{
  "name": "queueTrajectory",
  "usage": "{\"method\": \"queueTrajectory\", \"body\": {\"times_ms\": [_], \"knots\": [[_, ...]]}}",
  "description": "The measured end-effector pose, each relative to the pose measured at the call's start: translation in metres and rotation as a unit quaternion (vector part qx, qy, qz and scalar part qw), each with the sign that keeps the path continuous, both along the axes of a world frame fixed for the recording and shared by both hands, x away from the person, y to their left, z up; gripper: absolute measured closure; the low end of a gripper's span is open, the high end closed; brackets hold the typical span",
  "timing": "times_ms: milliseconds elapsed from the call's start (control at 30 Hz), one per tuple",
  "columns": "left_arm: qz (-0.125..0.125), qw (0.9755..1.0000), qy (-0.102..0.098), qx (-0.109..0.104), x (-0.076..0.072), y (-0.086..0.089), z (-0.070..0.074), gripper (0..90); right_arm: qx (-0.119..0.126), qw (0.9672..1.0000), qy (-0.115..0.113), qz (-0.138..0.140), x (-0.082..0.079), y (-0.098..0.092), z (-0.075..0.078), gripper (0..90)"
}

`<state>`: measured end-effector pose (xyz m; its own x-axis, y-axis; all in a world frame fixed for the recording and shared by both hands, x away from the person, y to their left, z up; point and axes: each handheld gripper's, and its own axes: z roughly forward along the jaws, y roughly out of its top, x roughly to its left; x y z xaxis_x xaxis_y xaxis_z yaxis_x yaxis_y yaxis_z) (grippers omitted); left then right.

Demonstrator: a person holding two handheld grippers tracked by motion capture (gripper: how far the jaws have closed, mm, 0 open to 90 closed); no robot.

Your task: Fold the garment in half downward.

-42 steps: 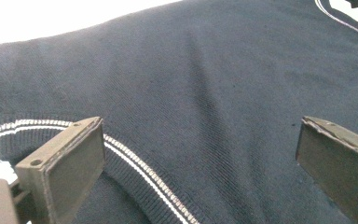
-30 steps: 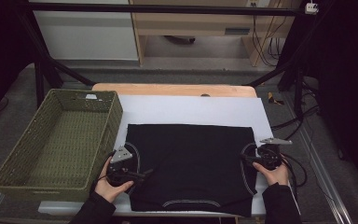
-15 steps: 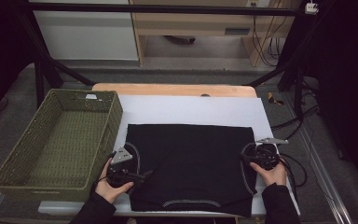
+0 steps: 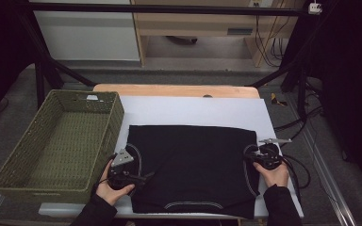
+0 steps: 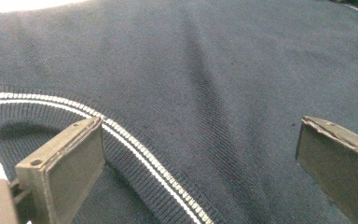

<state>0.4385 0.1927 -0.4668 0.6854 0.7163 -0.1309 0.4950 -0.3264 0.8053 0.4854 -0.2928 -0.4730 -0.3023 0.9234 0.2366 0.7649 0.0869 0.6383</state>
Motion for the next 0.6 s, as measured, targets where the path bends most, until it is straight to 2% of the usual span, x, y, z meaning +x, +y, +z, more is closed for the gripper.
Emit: {"method": "queueTrajectory", "body": {"times_ms": [67,200,367,600], "knots": [[0.001,1.0,0.0,-0.002,0.0,0.0,0.0,1.2,-0.001,1.0,-0.001,-0.004,0.0,0.001,0.001,78.8],[-0.001,1.0,0.0,-0.002,0.0,0.0,0.0,1.1,-0.023,0.9995,-0.016,-0.011,0.005,0.002,0.004,79.6],[-0.003,1.0,0.002,0.003,0.0,-0.002,-0.002,1.1,-0.041,0.9988,-0.025,-0.013,0.013,0.0,0.005,79.9],[-0.005,1.0,0.001,0.003,-0.001,-0.002,-0.001,1.1,-0.04,0.9984,-0.033,-0.023,0.015,-0.01,0.009,80.4]]}}
